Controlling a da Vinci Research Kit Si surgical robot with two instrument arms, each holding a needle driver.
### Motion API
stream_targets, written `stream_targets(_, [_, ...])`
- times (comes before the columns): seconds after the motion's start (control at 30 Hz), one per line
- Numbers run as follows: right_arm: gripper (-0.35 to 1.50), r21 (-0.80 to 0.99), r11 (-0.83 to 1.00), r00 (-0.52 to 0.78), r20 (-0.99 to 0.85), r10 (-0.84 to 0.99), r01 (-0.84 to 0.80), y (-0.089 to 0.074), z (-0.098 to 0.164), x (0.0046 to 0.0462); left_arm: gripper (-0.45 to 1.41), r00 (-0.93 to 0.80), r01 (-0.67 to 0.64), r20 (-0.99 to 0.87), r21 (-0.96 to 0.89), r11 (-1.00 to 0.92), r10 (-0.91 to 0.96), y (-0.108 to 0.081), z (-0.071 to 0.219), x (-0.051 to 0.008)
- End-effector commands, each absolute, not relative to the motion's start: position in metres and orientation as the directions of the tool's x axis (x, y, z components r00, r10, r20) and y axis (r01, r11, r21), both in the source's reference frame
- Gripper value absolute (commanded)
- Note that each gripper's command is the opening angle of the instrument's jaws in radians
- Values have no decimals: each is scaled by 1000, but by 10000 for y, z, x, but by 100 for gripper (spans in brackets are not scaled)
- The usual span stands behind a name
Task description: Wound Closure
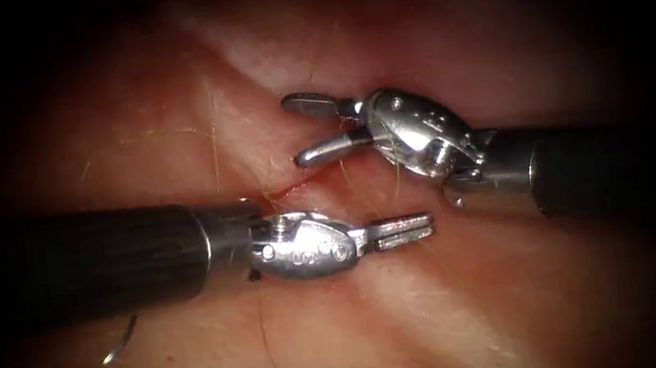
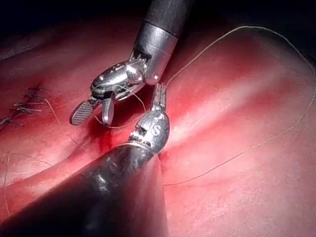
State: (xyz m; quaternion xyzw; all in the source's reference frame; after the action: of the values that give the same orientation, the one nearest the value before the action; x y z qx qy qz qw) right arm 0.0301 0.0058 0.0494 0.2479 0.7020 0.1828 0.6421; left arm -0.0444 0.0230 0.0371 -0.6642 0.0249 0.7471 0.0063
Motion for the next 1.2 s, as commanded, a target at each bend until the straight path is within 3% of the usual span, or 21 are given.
stream_targets(0.03, [111, 571, 813, -42, -815, 578, 116, 59, 497, 310, -45, -115, -42, -993, 27, -999, -22, 231, 374, -449])
stream_targets(0.6, [88, 459, 880, 177, -883, 435, 123, 31, 520, 309, -45, -84, -25, -996, 20, -999, -17, 258, 282, -443])
stream_targets(1.2, [79, 440, 865, 202, -895, 399, 240, 12, 506, 286, -45, -79, -41, -996, 35, -999, -32, 336, 279, -393])
